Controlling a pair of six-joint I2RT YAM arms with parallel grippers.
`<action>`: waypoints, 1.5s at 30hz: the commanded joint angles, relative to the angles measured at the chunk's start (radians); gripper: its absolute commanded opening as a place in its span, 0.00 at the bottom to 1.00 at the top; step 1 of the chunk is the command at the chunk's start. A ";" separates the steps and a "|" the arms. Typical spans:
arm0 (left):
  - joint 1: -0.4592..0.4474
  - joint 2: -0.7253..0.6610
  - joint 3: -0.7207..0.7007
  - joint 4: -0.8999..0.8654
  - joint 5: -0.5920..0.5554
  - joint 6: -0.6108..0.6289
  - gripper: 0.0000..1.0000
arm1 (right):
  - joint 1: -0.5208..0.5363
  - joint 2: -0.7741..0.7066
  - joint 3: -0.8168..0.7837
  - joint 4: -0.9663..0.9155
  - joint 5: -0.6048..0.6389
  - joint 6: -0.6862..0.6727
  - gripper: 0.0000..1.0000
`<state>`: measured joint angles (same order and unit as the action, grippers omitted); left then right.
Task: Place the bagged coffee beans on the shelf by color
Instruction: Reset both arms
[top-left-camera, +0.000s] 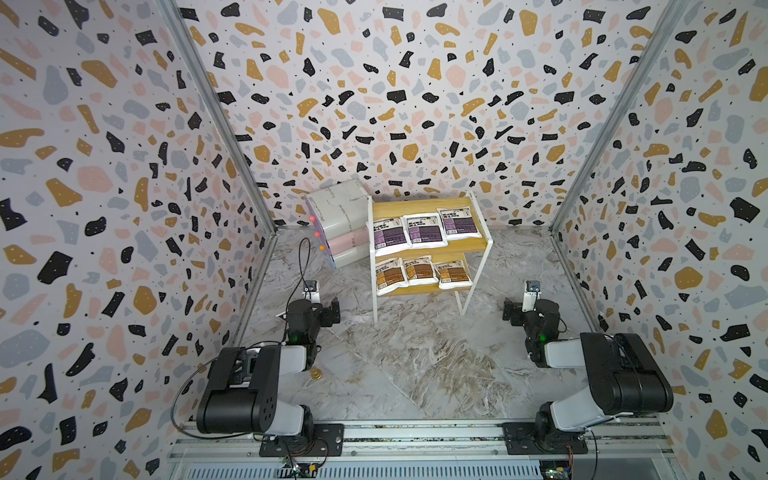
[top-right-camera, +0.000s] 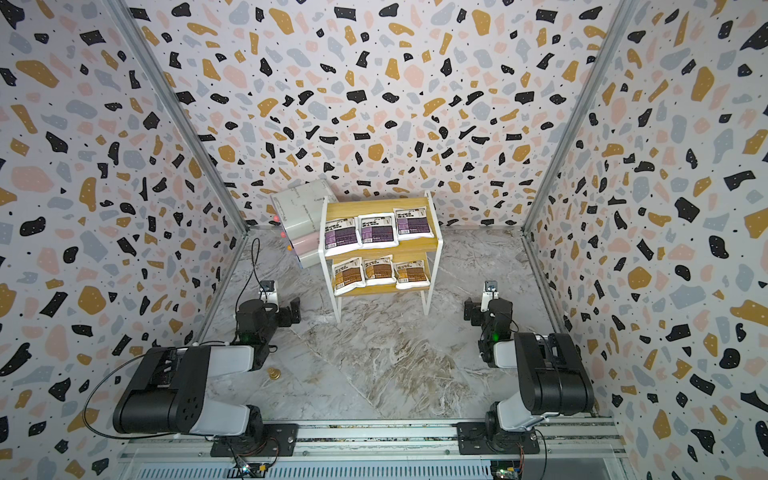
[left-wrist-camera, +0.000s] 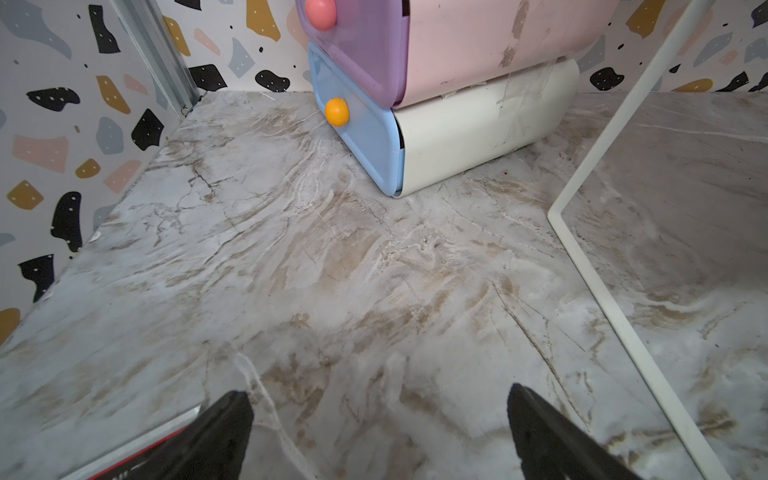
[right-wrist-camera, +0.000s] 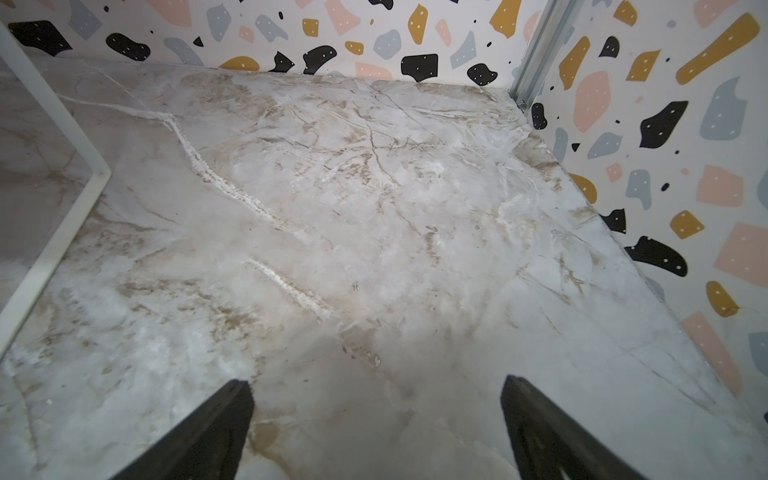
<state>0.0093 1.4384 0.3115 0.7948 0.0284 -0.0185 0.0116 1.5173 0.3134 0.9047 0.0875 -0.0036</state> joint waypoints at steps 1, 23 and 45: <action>0.000 -0.008 0.017 0.049 0.003 -0.005 1.00 | 0.004 -0.011 0.015 0.008 0.012 0.008 0.99; 0.000 -0.146 0.110 -0.242 0.012 0.006 1.00 | 0.004 -0.011 0.015 0.009 0.012 0.007 0.99; -0.011 -0.013 0.011 0.050 -0.088 -0.022 1.00 | 0.004 -0.012 0.015 0.010 0.012 0.007 0.99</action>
<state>0.0036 1.4353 0.3080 0.8059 -0.0490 -0.0380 0.0116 1.5173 0.3134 0.9047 0.0910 -0.0036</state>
